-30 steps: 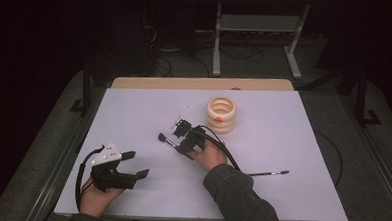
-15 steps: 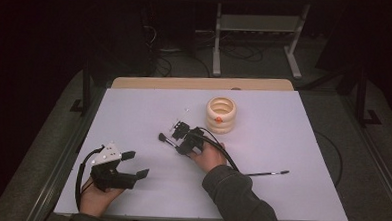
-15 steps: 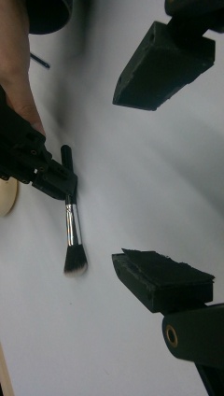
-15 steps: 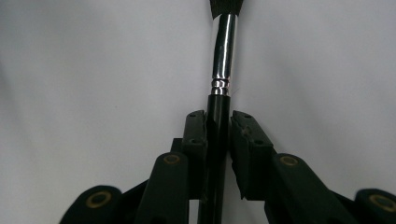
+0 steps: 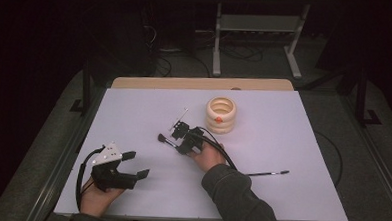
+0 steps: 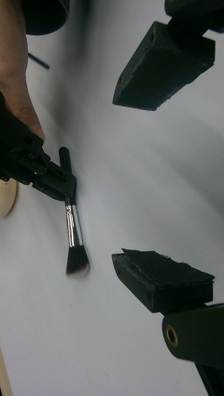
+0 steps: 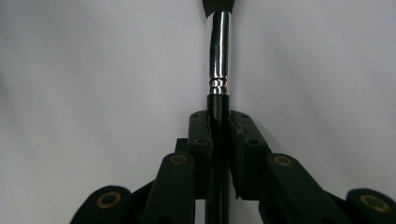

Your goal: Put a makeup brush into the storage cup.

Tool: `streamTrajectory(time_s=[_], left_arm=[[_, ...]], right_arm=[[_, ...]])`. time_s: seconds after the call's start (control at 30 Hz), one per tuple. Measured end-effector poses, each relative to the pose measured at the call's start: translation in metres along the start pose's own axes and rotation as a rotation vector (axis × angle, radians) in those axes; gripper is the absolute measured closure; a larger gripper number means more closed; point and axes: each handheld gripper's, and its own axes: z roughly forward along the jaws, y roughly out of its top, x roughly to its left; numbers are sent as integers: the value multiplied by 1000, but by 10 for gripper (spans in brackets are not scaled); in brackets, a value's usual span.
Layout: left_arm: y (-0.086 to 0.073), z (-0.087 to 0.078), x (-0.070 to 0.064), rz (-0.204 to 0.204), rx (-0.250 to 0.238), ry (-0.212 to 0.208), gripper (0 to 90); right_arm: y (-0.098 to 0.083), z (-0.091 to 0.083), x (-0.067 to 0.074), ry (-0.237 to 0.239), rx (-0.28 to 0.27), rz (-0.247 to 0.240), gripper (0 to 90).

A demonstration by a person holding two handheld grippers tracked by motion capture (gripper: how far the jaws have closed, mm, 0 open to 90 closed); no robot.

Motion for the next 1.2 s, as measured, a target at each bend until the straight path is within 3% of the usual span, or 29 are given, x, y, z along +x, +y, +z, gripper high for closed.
streamTrajectory(time_s=[0.47,0.83,1.2], left_arm=[[0,0,1,-1,2,2,197],[0,-1,1,-1,1,2,197],[0,2,-1,-4,-1,-1,197]], right_arm=[[-1,-1,-3,26,-8,12,788],[-1,-4,-1,45,-19,-7,789],[-8,-26,-1,65,-97,-16,788]])
